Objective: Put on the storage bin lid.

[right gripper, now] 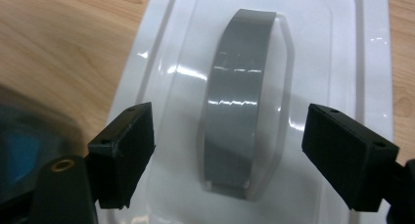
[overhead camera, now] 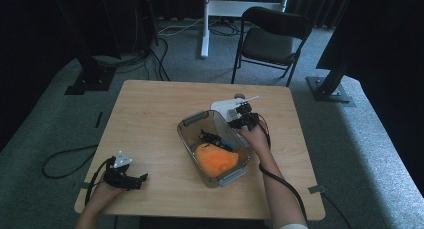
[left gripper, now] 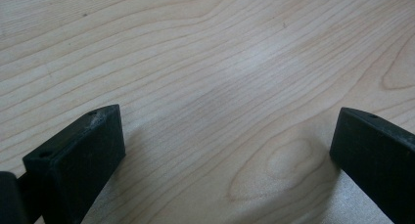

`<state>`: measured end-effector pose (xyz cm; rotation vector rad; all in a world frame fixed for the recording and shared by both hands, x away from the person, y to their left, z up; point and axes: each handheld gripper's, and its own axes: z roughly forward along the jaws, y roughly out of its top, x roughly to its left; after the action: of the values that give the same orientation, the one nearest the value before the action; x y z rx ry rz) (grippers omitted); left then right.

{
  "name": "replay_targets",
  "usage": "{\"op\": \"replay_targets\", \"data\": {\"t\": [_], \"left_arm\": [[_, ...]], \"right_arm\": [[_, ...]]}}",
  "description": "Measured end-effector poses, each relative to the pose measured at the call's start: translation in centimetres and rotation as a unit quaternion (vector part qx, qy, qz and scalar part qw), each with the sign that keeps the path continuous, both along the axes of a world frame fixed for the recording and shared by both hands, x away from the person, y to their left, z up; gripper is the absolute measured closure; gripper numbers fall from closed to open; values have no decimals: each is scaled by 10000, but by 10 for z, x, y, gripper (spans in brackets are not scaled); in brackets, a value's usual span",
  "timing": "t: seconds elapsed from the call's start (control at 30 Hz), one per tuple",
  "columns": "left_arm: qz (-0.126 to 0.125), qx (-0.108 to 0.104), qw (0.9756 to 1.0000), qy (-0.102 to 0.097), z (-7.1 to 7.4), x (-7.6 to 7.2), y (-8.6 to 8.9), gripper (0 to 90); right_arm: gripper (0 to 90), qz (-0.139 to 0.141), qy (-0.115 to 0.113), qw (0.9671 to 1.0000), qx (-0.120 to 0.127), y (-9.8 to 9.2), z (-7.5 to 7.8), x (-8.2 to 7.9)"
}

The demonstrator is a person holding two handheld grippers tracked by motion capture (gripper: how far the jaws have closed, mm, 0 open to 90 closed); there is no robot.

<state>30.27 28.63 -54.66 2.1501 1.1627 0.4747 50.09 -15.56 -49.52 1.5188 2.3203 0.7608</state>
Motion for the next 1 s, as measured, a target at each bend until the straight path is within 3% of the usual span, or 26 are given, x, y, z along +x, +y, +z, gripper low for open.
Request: {"op": "replay_targets", "data": {"t": [0.17, 0.27, 0.43, 0.57, 0.67, 1.0], "left_arm": [[-16, -1, 10000, -1, 0, 0, 0, 2], [-16, -1, 10000, -2, 0, 0, 0, 2], [-16, -2, 10000, 0, 0, 0, 0, 2], [-15, -1, 10000, -2, 0, 0, 0, 2], [-16, -1, 10000, -1, 0, 0, 0, 2], [-16, -2, 10000, 0, 0, 0, 0, 2]], "right_arm": [[308, -62, -78, 9999, -22, 3, -3, 3], [360, 0, 11, 10000, 60, 4, -5, 5], [521, 148, 97, 9998, -9, 7, -9, 5], [651, 62, 63, 9999, -129, 5, -11, 4], [664, 33, 147, 9999, 79, 0, -12, 5], [671, -64, 146, 9999, 64, -4, -9, 3]]}}
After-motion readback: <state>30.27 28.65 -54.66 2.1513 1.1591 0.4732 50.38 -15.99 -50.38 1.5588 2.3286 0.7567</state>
